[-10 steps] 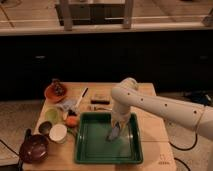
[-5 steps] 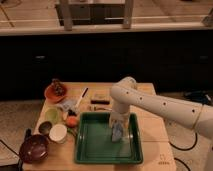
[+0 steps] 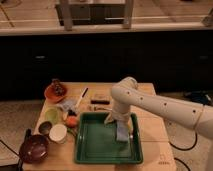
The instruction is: Place sponge in tray
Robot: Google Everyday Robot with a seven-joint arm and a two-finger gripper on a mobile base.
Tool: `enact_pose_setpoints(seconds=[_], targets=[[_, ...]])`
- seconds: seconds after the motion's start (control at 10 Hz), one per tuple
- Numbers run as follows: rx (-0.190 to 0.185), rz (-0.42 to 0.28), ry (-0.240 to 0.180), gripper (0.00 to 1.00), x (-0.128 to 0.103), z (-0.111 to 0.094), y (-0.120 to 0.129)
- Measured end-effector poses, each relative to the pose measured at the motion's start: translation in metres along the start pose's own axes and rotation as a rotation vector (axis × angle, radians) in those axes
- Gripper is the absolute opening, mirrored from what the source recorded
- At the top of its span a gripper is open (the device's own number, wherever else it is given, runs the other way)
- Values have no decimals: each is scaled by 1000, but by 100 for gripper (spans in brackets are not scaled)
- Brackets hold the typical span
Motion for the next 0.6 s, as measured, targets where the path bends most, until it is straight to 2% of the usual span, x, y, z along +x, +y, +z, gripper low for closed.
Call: enact_pose_setpoints(seconds=[0.6], targets=[[14, -8, 6, 80, -1, -2, -1]])
